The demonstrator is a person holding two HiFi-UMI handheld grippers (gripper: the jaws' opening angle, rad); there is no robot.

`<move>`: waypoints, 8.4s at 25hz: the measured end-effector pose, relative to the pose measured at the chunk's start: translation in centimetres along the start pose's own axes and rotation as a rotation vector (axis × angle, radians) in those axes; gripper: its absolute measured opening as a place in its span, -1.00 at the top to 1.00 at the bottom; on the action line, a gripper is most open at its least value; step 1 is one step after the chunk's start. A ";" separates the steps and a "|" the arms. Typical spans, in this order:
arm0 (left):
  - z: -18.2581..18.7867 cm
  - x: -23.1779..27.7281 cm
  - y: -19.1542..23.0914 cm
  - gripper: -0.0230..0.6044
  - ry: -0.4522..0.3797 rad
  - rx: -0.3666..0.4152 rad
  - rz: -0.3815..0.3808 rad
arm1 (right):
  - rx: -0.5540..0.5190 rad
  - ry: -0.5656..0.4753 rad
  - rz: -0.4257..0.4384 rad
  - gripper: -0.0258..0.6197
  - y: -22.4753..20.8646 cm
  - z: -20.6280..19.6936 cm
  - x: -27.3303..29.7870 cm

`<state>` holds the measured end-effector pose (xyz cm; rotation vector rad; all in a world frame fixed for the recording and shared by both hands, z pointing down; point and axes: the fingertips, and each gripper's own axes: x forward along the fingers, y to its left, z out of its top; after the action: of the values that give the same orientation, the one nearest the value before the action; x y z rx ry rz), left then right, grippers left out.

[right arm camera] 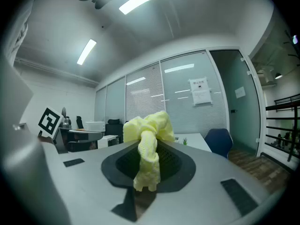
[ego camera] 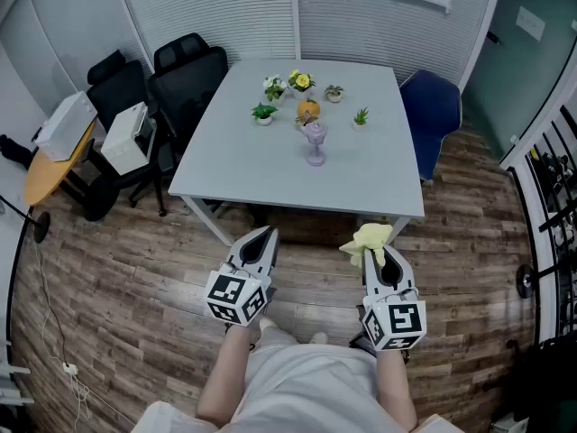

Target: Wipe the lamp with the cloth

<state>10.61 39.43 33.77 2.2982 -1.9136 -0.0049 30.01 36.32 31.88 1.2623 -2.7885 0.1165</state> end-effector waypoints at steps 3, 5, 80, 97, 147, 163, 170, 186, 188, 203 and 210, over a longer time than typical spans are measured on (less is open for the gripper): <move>0.1 -0.4 0.0 0.92 0.000 0.002 0.000 | 0.004 0.002 0.007 0.70 0.5 0.0 -0.1; 0.0 -0.6 0.1 0.92 0.003 0.005 -0.003 | 0.005 0.003 0.013 0.70 0.8 0.0 -0.1; -16.3 39.3 20.5 -0.16 0.584 0.329 -0.845 | 0.064 0.259 -0.361 0.70 -10.4 -3.1 37.8; -21.8 42.6 19.8 -0.15 0.644 0.444 -0.875 | 0.080 0.296 -0.217 0.70 -12.4 -4.2 42.9; -23.7 43.5 17.6 -0.04 0.574 0.652 -0.955 | 0.043 0.399 0.028 0.70 -7.9 -7.2 46.5; -23.6 43.6 17.7 -0.04 0.574 0.649 -0.955 | 0.067 0.399 0.036 0.69 -8.6 -7.7 47.0; -23.7 43.6 17.7 -0.04 0.573 0.650 -0.954 | 0.077 0.397 0.026 0.69 -9.3 -7.7 47.3; -23.7 43.7 17.7 -0.04 0.575 0.649 -0.955 | 0.101 0.410 -0.007 0.69 -11.4 -8.1 48.5; -23.7 43.6 17.7 -0.04 0.575 0.649 -0.956 | 0.102 0.413 -0.005 0.69 -11.5 -8.1 48.7; -23.7 43.7 17.7 -0.04 0.574 0.650 -0.954 | 0.096 0.441 0.031 0.69 -11.9 -8.1 50.3; -23.8 43.5 17.7 -0.04 0.578 0.647 -0.957 | 0.075 0.468 0.052 0.69 -12.0 -8.1 50.7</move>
<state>3.78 -3.53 63.41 2.8882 -0.4652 1.1425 6.02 -8.56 45.56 1.0144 -2.4293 0.4593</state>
